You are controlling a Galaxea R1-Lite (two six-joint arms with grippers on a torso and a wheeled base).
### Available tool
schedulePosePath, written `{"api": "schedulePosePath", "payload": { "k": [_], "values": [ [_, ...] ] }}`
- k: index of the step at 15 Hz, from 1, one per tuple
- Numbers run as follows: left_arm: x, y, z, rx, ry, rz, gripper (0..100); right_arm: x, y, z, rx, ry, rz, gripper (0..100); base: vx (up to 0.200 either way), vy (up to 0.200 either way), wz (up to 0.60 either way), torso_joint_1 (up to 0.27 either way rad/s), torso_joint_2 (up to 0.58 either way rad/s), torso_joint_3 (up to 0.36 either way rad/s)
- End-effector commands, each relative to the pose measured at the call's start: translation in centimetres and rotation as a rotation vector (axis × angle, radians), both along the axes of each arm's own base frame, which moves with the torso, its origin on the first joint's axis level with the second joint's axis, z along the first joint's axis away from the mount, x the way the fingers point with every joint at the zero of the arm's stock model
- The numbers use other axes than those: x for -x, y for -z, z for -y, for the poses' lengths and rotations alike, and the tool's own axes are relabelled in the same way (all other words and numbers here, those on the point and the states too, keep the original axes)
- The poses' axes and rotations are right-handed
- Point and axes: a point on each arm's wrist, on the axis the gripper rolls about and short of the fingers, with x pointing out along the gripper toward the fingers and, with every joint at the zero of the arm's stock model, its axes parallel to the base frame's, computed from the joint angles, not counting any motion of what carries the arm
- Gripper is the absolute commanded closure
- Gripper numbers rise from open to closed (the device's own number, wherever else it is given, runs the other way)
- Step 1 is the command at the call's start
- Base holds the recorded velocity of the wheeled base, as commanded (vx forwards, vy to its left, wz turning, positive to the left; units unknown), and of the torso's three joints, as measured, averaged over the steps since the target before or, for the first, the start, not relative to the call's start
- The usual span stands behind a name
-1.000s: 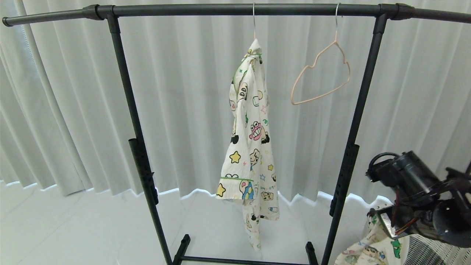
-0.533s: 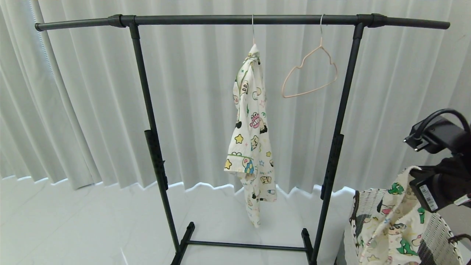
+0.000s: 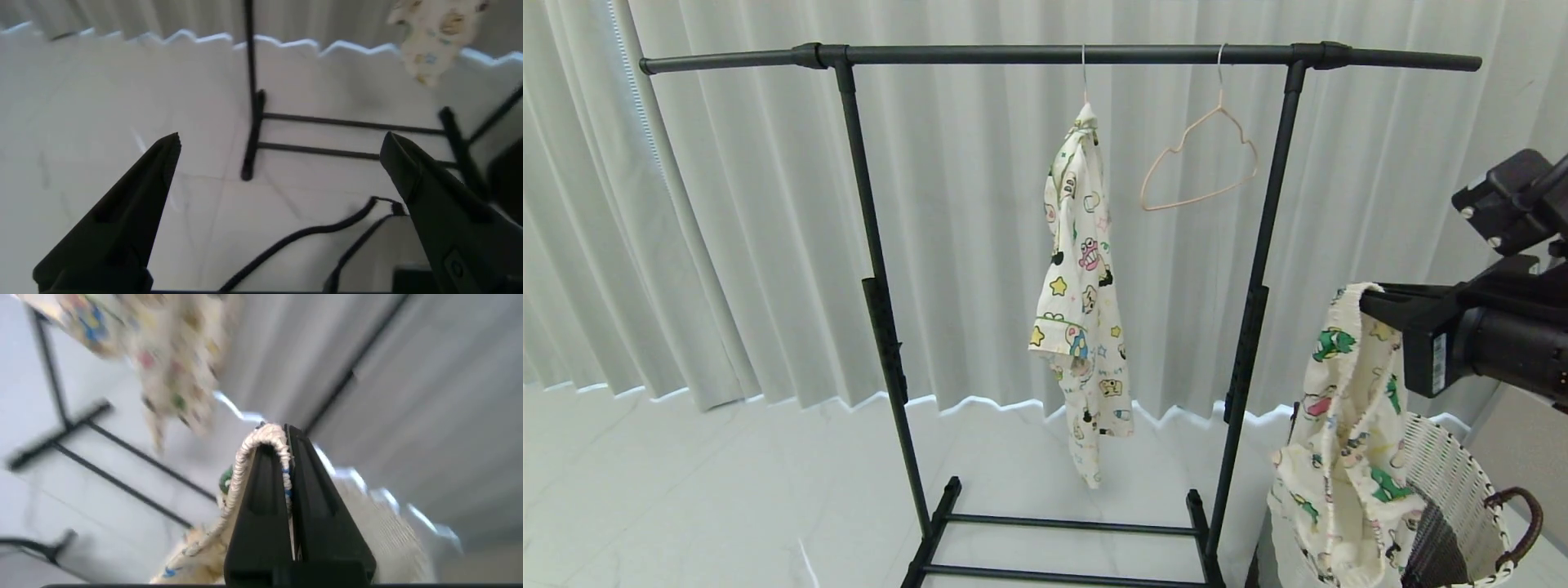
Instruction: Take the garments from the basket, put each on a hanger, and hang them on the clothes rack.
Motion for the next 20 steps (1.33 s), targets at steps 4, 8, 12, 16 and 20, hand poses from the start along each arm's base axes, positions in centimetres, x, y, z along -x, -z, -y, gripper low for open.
{"api": "schedulePosePath", "payload": {
  "k": [4,8,12,16,20],
  "values": [
    [1.2,0.1,-0.1,0.001,0.123,0.147,0,-1.7,1.6,-4.0,-0.046,-0.104,-0.014,100,0.0,0.0,0.0,0.0,0.0,0.0],
    [2.3,0.2,-0.2,-0.039,0.167,0.297,0,-2.5,1.9,-7.0,-0.157,-0.172,0.022,100,0.0,0.0,0.0,0.0,0.0,0.0],
    [2.4,0.2,-0.1,-0.051,0.187,0.304,0,-3.0,1.3,-6.7,-0.12,-0.24,0.09,100,0.0,0.0,0.0,0.0,0.0,0.0],
    [-0.4,-11.2,0.4,0.152,0.236,0.392,0,-5.2,1.5,-2.9,0.016,-0.321,0.122,100,0.0,0.0,0.0,0.0,0.0,0.0],
    [-8.8,-17.5,2.8,0.074,0.288,0.321,0,-4.4,1.7,-3.7,-0.001,-0.428,0.035,100,0.0,0.0,0.0,0.0,0.0,0.0]
  ]
}}
